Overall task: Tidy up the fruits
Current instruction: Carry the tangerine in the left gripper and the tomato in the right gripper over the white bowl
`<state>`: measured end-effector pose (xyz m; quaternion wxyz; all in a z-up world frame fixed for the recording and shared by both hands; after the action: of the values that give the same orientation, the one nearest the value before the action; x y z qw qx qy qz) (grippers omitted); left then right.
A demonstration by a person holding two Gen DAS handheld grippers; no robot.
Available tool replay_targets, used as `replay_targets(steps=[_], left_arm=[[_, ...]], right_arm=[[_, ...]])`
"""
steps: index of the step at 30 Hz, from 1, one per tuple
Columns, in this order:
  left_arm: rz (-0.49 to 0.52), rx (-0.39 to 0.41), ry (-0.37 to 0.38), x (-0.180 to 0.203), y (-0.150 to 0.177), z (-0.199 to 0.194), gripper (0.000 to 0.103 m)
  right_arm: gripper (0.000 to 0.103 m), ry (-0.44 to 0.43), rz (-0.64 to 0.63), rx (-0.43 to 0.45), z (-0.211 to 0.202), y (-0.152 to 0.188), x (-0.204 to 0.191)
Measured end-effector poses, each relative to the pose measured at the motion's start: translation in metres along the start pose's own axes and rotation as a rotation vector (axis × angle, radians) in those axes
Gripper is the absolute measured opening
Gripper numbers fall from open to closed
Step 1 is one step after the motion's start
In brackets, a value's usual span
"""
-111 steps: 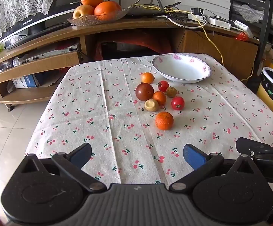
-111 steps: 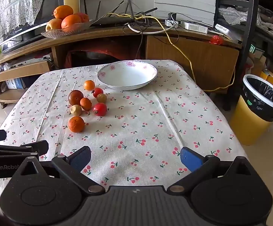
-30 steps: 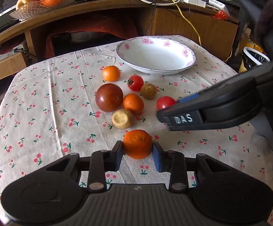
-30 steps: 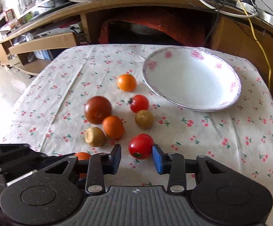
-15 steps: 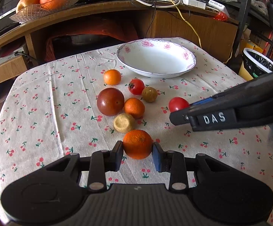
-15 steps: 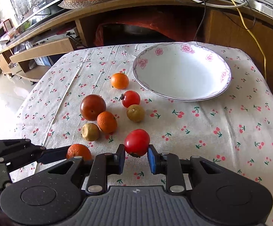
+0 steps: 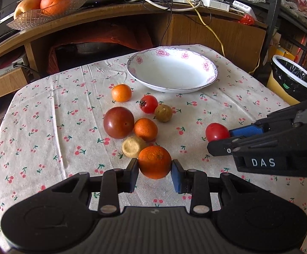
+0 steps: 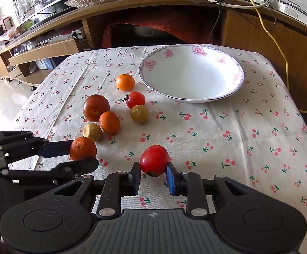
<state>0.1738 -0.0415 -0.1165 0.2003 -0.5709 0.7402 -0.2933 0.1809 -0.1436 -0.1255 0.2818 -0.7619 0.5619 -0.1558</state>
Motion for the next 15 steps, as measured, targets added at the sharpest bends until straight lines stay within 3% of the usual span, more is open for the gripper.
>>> replay_targets(steps=[15], left_arm=[[0.048,0.045,-0.015,0.013,-0.023,-0.006,0.041]], right_arm=[[0.021,0.021,-0.021,0.043,-0.012,-0.003,0.003]])
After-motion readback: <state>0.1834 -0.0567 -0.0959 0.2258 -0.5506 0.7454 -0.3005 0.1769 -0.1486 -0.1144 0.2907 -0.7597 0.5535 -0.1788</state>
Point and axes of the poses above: each gripper's, at about its wrist camera, not at the fingertips, and z roughly the way its jaws point, x to its right, y to its underside, the point moved 10 cm from there along z, roughly the way its jaws point, and after that the axes turned 1 degree about x, right-handed, at the moved point
